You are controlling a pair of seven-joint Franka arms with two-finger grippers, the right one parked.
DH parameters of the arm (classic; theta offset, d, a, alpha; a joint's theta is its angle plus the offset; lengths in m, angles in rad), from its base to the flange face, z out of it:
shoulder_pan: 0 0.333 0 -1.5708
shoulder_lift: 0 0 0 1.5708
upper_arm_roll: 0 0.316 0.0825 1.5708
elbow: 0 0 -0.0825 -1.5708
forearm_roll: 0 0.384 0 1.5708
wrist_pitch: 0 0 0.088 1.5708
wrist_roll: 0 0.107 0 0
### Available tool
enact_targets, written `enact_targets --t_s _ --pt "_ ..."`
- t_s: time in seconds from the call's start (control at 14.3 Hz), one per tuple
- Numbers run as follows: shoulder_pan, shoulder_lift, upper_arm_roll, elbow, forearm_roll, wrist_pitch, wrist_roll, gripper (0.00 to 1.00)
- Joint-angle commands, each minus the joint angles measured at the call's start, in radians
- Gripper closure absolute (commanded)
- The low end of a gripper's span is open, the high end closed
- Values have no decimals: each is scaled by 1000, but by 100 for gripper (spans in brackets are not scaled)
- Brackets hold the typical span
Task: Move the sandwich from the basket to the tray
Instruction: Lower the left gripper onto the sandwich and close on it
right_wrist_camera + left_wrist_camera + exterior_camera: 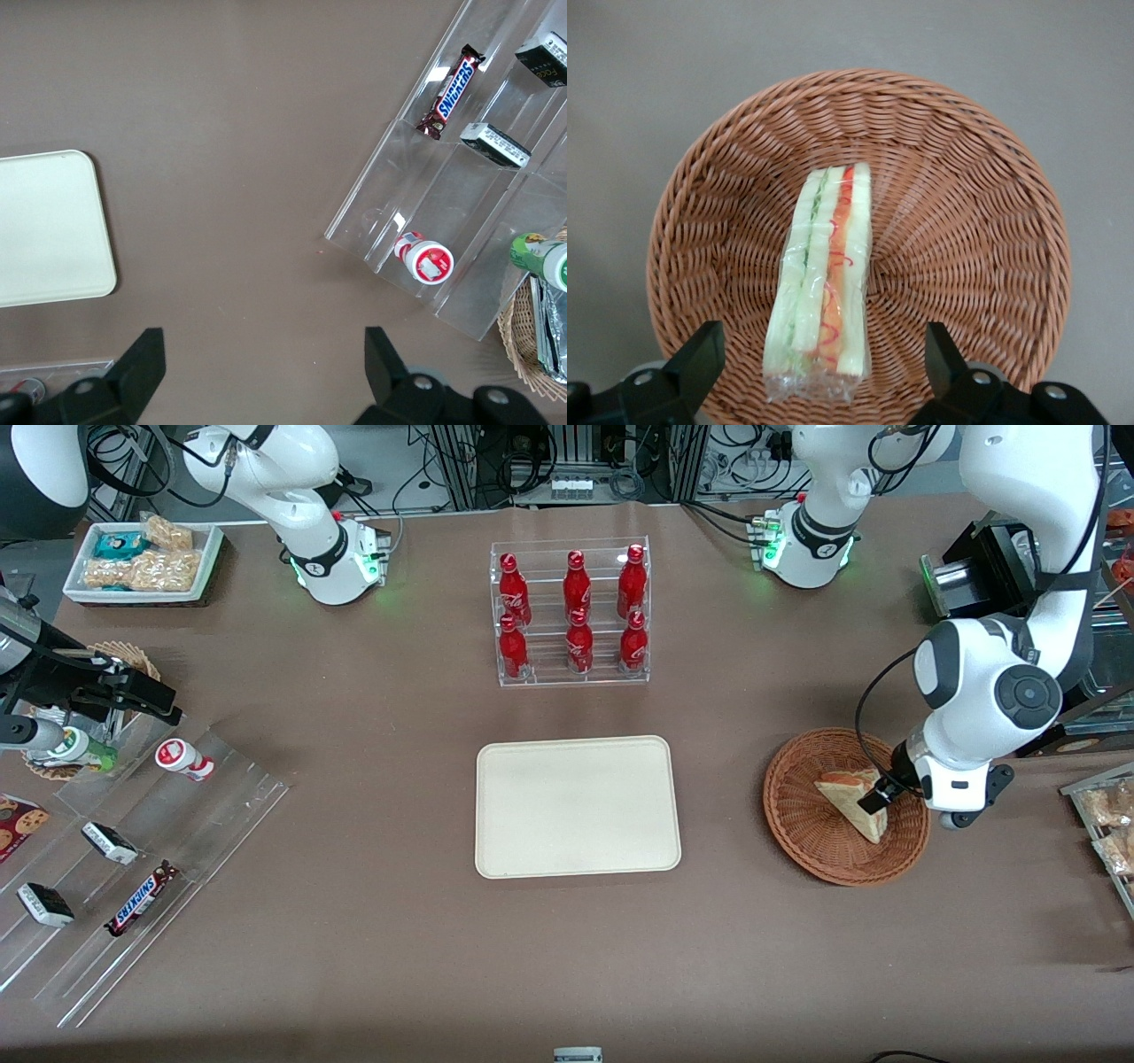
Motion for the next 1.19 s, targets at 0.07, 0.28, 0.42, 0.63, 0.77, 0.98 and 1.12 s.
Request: enact_targets --t_s 0.07,0.28,0.42,0.63,0.77,0.98,1.12 --pt "3 49 -3 -1 -1 31 -70 0" --pt "2 82 -5 4 -7 26 -146 54" --pt "3 80 -5 12 -9 18 -159 91" --pt "2 63 -6 63 -12 -78 -148 97" --pt "-12 74 -14 168 -14 -205 -146 97" --pt "-61 96 -61 254 -15 -245 -151 97" --pt "-101 108 -98 263 -15 -235 -145 97"
